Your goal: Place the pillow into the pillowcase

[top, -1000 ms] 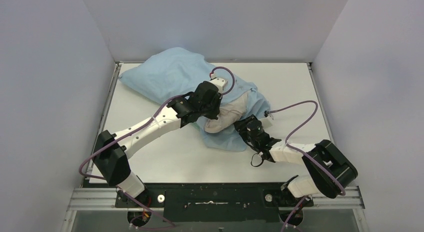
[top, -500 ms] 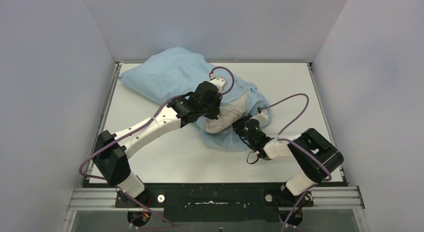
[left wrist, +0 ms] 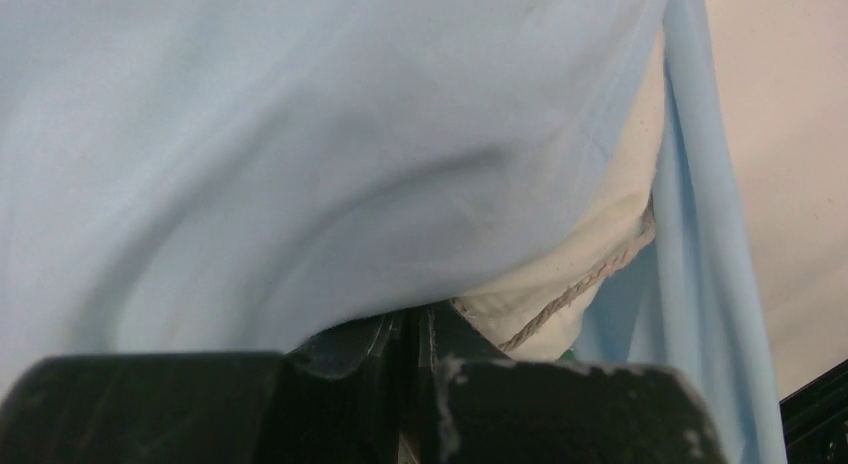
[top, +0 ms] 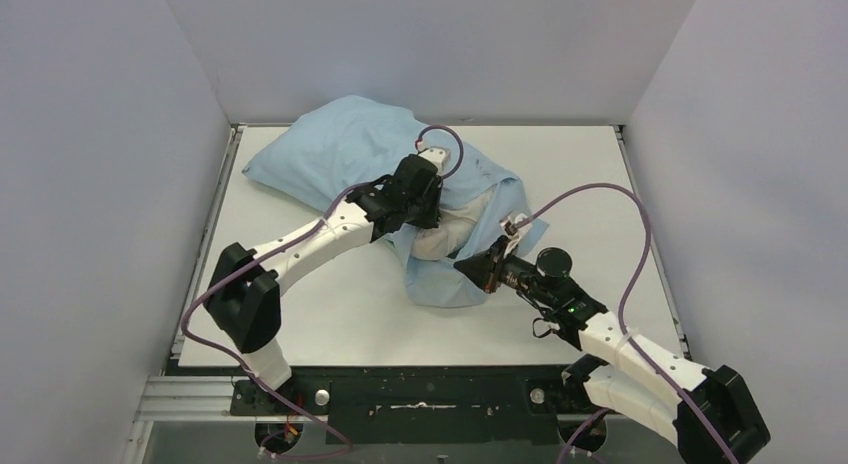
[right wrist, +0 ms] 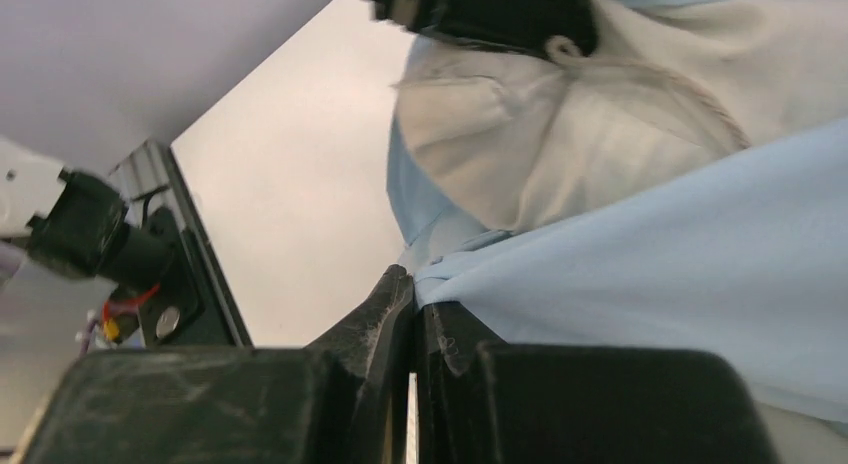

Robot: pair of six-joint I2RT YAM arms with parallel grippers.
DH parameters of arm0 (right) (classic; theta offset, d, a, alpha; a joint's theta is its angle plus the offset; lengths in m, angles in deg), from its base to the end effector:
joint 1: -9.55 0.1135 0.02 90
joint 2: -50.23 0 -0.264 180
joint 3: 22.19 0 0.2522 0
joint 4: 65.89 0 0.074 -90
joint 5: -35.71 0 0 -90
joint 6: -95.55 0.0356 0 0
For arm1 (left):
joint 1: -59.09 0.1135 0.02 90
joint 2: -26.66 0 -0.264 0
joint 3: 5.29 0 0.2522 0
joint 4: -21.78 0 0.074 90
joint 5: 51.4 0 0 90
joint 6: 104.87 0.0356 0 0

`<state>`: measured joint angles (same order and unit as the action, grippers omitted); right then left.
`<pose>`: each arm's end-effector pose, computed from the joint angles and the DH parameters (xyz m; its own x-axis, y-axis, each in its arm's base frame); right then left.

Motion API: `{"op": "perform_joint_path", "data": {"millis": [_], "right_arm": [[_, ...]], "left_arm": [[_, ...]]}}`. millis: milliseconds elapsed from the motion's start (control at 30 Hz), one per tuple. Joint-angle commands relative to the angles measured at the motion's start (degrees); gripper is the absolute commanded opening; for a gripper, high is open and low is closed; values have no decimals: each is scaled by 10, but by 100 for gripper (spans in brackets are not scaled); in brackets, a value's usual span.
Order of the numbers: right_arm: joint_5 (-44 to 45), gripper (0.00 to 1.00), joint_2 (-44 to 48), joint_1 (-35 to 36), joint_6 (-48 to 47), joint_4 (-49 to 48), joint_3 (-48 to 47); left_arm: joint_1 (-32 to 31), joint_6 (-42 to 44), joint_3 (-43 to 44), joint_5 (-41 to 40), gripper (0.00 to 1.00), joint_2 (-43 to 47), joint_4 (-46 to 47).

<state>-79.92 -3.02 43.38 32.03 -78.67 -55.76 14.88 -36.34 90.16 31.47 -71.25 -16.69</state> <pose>0.1616 0.1268 0.2274 -0.4722 0.1675 -0.8654 -0.7241 0.4862 0.4892 0.2833 -0.2694 0.2925 -0.6657 0.1409 -0.7328 0.4095 0.8899 -0.2009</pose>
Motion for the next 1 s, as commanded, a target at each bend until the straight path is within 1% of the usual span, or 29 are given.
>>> {"op": "perform_joint_path", "data": {"millis": [0,33,100,167,233,267,300,400,500,567,600,667,700,800,867,900,967], "right_arm": [[-178,0,40,6,-84,32,-42],[-188,0,35,8,-82,29,-45],[-206,0,19,11,-55,-9,-42],[-230,0,8,14,1,-95,-29],[-223,0,8,14,49,-164,-20],[-220,0,8,15,66,-183,-22],[-208,0,10,15,79,-190,-26],[-126,0,23,16,100,-184,-24],[28,0,31,16,101,-86,-24],[99,0,21,16,84,-24,-28],[127,0,13,16,82,7,-34],[191,2,5,15,94,109,-58],[217,5,5,16,103,152,-73],[279,22,13,16,154,256,-112],[307,30,23,16,180,327,-138],[320,35,31,16,188,354,-156],[346,41,41,16,213,405,-176]], "left_arm": [[17,-5,22,-34,0,-32,35],[17,-6,23,-36,0,-37,37],[17,-9,23,-39,0,-48,39],[17,-11,21,-45,0,-61,41],[17,-11,15,-51,0,-71,45],[17,-10,10,-54,0,-75,46],[18,-9,8,-55,0,-79,46],[18,-9,-5,-51,0,-79,42],[18,-12,-25,-35,0,-54,41],[12,-15,-42,-14,0,-23,39],[7,-15,-51,-4,2,-5,36],[-1,-19,-69,18,11,40,33],[-6,-20,-80,29,17,63,33],[-17,-22,-110,48,34,126,39],[-18,-21,-124,60,39,157,38],[-18,-16,-130,61,41,170,38],[-18,-5,-141,67,42,189,46]]}}
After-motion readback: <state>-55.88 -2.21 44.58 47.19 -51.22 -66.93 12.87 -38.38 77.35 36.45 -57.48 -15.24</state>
